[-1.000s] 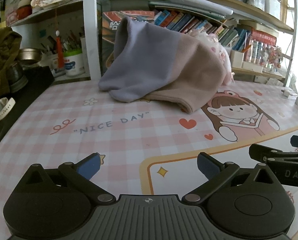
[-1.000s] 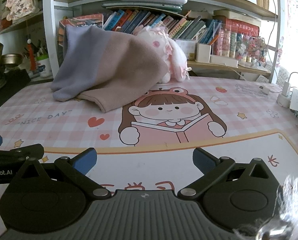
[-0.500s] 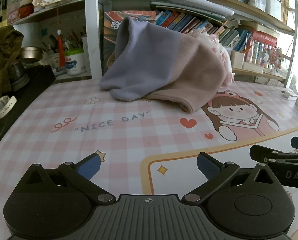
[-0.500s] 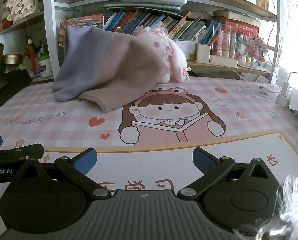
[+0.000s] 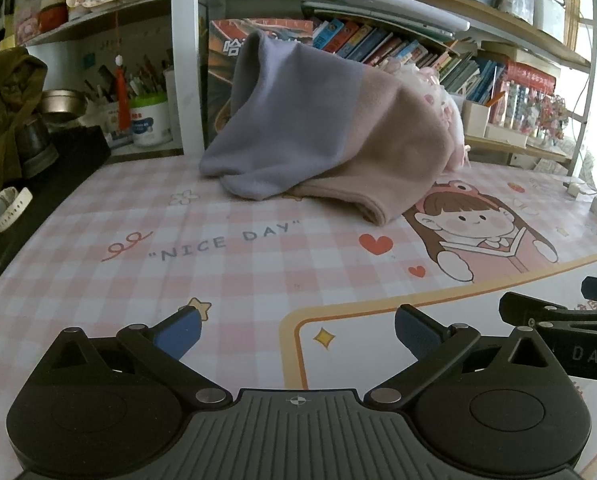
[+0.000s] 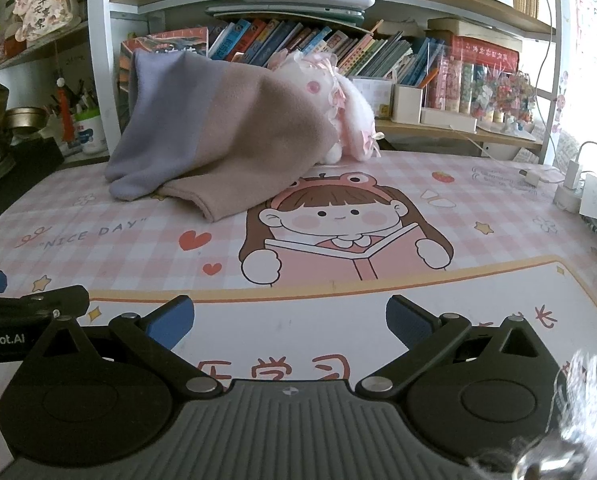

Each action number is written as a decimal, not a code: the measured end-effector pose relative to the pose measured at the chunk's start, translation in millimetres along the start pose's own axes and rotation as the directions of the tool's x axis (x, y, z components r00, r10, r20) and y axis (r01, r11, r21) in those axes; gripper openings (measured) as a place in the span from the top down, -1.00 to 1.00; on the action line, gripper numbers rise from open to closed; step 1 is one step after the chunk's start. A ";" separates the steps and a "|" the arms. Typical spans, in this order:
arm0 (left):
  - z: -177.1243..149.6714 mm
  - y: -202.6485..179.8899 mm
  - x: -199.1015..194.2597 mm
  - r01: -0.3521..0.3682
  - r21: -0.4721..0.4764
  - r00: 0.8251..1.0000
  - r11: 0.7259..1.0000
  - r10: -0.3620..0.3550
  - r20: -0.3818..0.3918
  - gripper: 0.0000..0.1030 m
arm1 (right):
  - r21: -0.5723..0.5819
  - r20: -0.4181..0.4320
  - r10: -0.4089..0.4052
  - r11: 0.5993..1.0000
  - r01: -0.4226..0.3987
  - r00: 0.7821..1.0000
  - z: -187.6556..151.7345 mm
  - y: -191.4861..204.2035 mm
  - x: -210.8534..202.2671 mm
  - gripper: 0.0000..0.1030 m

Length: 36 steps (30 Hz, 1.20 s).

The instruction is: Fold clothes

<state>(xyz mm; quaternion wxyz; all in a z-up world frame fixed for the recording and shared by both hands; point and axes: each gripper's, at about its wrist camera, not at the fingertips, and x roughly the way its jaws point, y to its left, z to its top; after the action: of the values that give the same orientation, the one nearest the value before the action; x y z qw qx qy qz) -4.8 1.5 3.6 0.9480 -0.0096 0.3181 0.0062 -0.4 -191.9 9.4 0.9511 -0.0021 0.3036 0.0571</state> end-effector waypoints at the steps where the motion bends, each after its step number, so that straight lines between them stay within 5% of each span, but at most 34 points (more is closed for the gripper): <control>1: 0.1 -0.1 0.2 0.000 0.000 1.000 1.000 0.000 -0.001 -1.00 | 0.000 -0.001 0.000 1.000 0.000 1.000 0.0 0.0 0.1 -1.00; 36: -0.3 7.0 10.1 -0.046 -0.020 0.998 0.999 0.045 -0.048 -1.00 | 0.028 -0.052 0.028 0.999 -0.027 0.998 -0.9 0.1 7.8 -1.00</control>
<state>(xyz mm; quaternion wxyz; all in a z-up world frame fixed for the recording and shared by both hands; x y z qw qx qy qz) 2.9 8.5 -2.9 0.9396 -0.0126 0.3407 0.0310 5.4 -191.0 4.1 0.9418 0.0134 0.3292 0.0661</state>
